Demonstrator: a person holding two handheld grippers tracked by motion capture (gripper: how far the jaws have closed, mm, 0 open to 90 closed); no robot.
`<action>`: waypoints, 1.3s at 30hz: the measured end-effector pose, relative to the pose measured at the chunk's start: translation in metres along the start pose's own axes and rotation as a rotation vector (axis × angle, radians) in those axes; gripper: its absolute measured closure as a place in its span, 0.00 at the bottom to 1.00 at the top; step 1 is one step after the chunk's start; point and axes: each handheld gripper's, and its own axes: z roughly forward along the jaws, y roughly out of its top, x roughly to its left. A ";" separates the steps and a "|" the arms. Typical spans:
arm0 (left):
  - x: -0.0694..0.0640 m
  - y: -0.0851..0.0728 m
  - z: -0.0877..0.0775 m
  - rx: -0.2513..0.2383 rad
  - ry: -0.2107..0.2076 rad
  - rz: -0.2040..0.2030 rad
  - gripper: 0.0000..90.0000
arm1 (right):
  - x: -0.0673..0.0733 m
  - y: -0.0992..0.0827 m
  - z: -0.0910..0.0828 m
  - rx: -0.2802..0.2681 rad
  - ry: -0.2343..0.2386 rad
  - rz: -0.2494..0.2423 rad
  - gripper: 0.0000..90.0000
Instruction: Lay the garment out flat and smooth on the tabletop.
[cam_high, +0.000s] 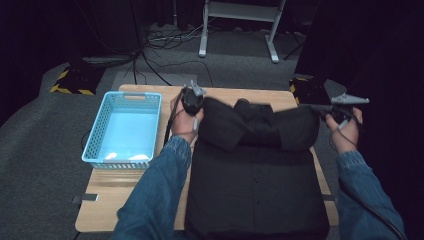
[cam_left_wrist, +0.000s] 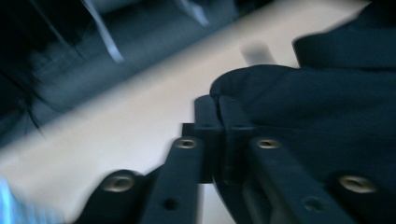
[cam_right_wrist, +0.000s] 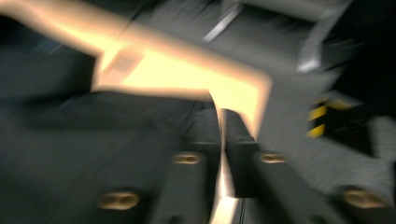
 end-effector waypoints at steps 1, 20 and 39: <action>0.004 0.001 0.005 0.007 0.057 -0.046 0.60 | -0.008 0.005 0.009 -0.065 -0.078 0.070 0.55; -0.087 -0.140 -0.049 0.336 -0.209 0.104 0.70 | 0.121 -0.140 0.001 0.196 0.274 -0.059 0.29; -0.116 -0.179 -0.130 0.312 -0.237 0.195 0.79 | 0.138 -0.163 -0.036 0.175 0.322 -0.095 0.31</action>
